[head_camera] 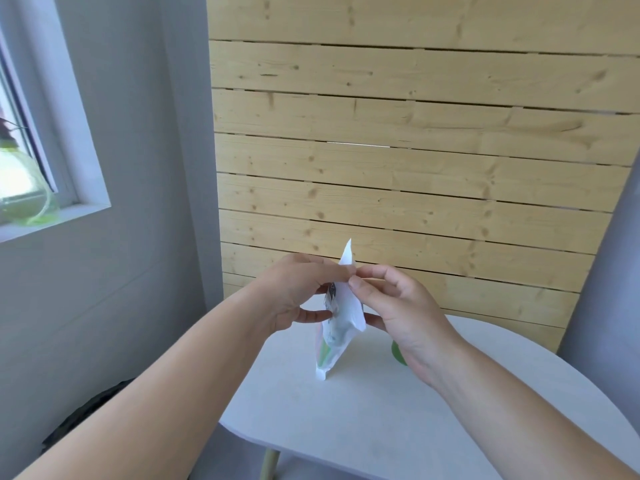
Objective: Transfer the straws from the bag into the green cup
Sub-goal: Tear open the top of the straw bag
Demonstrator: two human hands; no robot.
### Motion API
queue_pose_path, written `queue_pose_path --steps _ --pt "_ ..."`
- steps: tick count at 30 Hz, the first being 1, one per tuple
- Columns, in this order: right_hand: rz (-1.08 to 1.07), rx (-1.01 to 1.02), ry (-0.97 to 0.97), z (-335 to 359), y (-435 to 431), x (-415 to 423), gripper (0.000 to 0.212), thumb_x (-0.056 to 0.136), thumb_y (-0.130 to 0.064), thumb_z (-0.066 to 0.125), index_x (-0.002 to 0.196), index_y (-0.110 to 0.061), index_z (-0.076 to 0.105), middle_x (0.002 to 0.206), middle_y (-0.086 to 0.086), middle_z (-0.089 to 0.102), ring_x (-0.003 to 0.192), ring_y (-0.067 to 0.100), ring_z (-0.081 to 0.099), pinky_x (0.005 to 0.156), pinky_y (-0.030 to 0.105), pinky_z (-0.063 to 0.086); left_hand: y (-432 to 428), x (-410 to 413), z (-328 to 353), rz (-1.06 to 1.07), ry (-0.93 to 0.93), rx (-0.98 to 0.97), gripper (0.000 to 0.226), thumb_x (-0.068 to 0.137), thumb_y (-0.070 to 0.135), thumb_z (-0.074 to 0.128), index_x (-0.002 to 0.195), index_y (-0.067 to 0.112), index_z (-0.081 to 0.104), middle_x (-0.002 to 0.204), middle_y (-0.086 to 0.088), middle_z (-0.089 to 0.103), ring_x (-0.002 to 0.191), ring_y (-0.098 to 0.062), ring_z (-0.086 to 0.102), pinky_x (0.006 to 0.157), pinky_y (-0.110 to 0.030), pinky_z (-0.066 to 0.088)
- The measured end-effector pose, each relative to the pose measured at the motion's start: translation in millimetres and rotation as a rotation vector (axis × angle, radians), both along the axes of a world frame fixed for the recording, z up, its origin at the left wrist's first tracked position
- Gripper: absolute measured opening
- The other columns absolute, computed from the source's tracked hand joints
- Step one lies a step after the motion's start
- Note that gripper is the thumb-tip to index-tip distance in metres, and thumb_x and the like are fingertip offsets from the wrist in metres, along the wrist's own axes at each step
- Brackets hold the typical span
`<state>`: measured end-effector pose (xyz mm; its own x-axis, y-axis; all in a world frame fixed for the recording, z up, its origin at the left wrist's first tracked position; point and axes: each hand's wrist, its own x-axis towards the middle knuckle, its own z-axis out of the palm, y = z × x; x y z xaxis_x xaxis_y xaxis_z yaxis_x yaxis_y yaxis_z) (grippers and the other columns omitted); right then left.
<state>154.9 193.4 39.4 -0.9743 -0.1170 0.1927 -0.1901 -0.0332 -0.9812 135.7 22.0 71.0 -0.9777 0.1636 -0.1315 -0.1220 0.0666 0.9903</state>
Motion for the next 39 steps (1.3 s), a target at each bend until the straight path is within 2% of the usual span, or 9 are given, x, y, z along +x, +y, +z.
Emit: queue_pose_path --steps 10,15,17,19,25,29,32,35,39 --pt "-0.031 0.024 -0.056 -3 -2 -6 0.004 0.09 -0.028 0.073 0.091 -0.024 0.074 0.097 0.001 0.08 0.097 0.019 0.074 0.094 0.044 0.057 3 4 -2 0.036 0.032 -0.051 0.015 0.091 0.02 0.076 0.076 0.019 0.076 0.098 -0.003 0.078 0.114 -0.022 0.071 0.082 -0.038 0.06" --pt "-0.093 0.126 -0.002 0 -4 -9 0.021 0.084 -0.033 0.072 0.081 -0.012 0.071 0.092 0.011 0.078 0.093 0.028 0.073 0.091 0.046 0.059 2 8 -1 0.001 0.058 -0.079 0.019 0.095 0.017 0.07 0.077 0.02 0.076 0.098 -0.002 0.077 0.113 -0.021 0.071 0.088 -0.036 0.058" --pt "-0.071 0.231 0.04 3 -3 -10 0.03 0.087 -0.038 0.07 0.081 -0.009 0.069 0.084 0.011 0.076 0.078 0.024 0.069 0.085 0.041 0.058 1 9 -1 -0.017 0.067 -0.088 0.02 0.096 0.016 0.068 0.078 0.019 0.074 0.096 -0.001 0.077 0.105 -0.016 0.07 0.087 -0.034 0.057" --pt "0.044 0.326 0.034 6 0 -11 0.034 0.097 -0.035 0.062 0.074 -0.011 0.067 0.066 -0.003 0.068 0.065 0.012 0.06 0.073 0.035 0.056 -1 10 -2 -0.029 0.074 -0.105 0.016 0.097 0.016 0.067 0.083 0.017 0.073 0.097 -0.002 0.076 0.102 -0.013 0.069 0.083 -0.031 0.055" --pt "0.115 0.455 0.118 7 6 -15 0.037 0.102 -0.028 0.053 0.069 -0.014 0.061 0.059 -0.015 0.054 0.061 0.006 0.049 0.066 0.019 0.041 -4 9 -3 -0.052 0.127 -0.139 0.014 0.098 0.016 0.065 0.087 0.012 0.073 0.096 -0.005 0.075 0.094 -0.013 0.067 0.09 -0.035 0.06" --pt "0.088 0.433 0.161 4 3 -18 0.036 0.098 -0.028 0.053 0.073 -0.003 0.061 0.063 -0.006 0.057 0.064 0.01 0.049 0.069 0.029 0.039 -2 7 -3 -0.038 0.141 -0.154 0.015 0.099 0.015 0.064 0.085 0.011 0.07 0.095 -0.011 0.076 0.093 -0.014 0.07 0.083 -0.029 0.06" --pt "0.078 0.407 0.162 2 0 -19 0.037 0.092 -0.032 0.051 0.075 -0.002 0.062 0.064 -0.003 0.058 0.063 0.009 0.05 0.068 0.028 0.04 2 5 -4 -0.001 0.156 -0.174 0.016 0.097 0.014 0.065 0.082 0.011 0.067 0.108 -0.022 0.077 0.097 -0.019 0.073 0.083 -0.03 0.061" --pt "-0.002 0.363 0.166 1 3 -22 0.034 0.087 -0.034 0.051 0.066 -0.008 0.058 0.058 -0.008 0.053 0.061 0.009 0.048 0.068 0.029 0.039 2 1 -7 0.09 0.162 -0.175 0.02 0.095 0.01 0.063 0.075 0.011 0.064 0.11 -0.024 0.076 0.109 -0.027 0.074 0.08 -0.03 0.064" --pt "-0.12 0.278 0.126 2 17 -26 0.034 0.084 -0.028 0.053 0.052 -0.02 0.049 0.05 -0.015 0.049 0.06 0.012 0.049 0.074 0.041 0.049 -7 -3 -13 0.153 0.155 -0.098 0.022 0.095 0.013 0.064 0.073 0.013 0.066 0.097 -0.013 0.065 0.098 -0.019 0.068 0.07 -0.025 0.063"
